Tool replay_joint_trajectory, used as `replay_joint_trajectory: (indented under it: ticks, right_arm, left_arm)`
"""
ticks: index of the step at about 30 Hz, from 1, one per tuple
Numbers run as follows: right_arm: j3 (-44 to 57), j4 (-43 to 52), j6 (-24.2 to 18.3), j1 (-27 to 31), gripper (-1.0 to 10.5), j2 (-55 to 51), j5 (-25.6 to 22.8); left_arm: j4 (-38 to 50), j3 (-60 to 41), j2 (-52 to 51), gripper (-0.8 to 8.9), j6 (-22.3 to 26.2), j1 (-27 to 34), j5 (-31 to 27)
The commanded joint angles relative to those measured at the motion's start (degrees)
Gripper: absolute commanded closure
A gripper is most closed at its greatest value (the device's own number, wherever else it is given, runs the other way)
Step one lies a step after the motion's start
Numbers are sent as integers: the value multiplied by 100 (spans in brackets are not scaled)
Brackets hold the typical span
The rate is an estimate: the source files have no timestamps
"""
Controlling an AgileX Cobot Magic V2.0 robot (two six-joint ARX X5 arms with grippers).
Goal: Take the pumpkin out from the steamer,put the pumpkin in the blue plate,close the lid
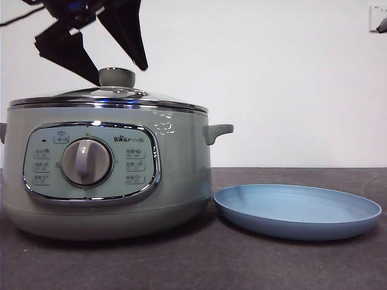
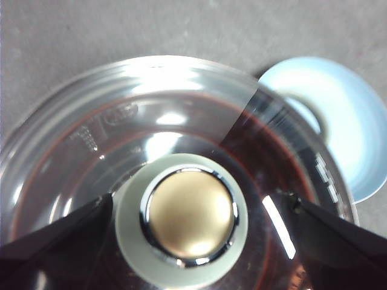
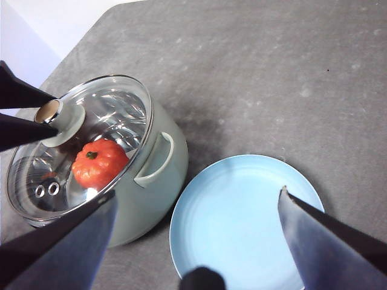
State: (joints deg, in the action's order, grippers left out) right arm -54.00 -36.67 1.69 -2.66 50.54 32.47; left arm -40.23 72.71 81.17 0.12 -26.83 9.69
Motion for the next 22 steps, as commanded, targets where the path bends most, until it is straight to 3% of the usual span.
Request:
replay_joint_trajectory:
  ticks: [1,6,12,22]
  right_arm:
    - [-20,11,11,-11,505,4,4]
    - [-20,13,11,-11,506,4,0]
    - [-20,11,11,-9,506,4,0]
    - [-20,11,11,-9,506,4,11]
  left_arm:
    - [37,2,31,345,151,-98,-173]
    - [94,2,31,383,166,-177,-267]
    - [87,2,31,815,341,-177,-267]
    - [181,13,24,822,363,-177,-269]
